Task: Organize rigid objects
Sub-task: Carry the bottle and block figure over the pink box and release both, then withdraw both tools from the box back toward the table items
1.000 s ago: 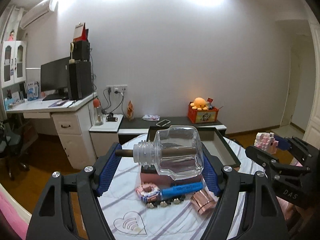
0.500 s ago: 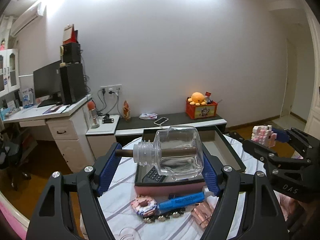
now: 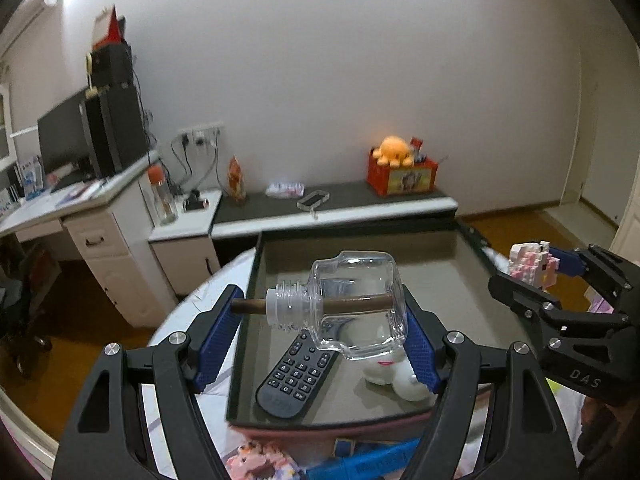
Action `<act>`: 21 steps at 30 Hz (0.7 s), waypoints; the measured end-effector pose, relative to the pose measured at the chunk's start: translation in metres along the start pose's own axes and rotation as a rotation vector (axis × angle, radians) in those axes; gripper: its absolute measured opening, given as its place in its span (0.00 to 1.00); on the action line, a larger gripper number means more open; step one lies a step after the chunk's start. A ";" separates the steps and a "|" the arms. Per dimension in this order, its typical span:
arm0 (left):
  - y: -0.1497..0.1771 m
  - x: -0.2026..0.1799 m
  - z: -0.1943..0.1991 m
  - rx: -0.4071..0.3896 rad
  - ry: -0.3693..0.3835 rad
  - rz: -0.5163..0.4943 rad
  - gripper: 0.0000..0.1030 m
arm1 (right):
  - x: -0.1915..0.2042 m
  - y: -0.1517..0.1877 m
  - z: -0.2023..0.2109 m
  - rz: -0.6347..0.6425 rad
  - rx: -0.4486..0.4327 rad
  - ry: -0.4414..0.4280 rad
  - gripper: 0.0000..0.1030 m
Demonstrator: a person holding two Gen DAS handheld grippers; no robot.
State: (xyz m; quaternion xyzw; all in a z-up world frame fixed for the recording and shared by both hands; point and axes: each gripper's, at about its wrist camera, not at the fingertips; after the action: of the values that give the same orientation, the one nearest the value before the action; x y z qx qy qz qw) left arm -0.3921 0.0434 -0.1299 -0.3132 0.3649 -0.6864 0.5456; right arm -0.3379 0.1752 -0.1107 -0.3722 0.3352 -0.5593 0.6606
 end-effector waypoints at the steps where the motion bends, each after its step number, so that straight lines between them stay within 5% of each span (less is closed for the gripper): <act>1: 0.002 0.000 -0.008 0.015 0.000 0.002 0.74 | -0.002 0.003 -0.009 -0.003 0.017 -0.001 0.62; 13: 0.023 -0.011 -0.066 0.160 0.008 -0.039 0.75 | -0.018 0.025 -0.061 -0.023 0.166 0.011 0.62; 18: 0.021 -0.008 -0.055 0.146 -0.015 -0.031 0.91 | -0.019 0.025 -0.058 -0.030 0.168 0.011 0.63; 20: 0.020 -0.006 -0.043 0.126 -0.035 -0.020 1.00 | -0.017 0.021 -0.049 -0.032 0.143 0.034 0.84; 21: 0.019 -0.005 -0.037 0.118 -0.046 -0.018 1.00 | -0.016 0.018 -0.047 -0.032 0.132 0.038 0.84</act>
State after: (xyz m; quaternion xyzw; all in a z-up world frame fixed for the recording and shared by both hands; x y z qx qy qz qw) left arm -0.4120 0.0516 -0.1663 -0.2995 0.3083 -0.7042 0.5652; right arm -0.3714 0.1873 -0.1493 -0.3225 0.3042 -0.5976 0.6681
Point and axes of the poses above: each gripper's, at about its wrist camera, not at the fingertips, and z roughly against the way its jaws point, x to its left, y to its underside, and after that the axes turned 1 degree about -x, right-handed
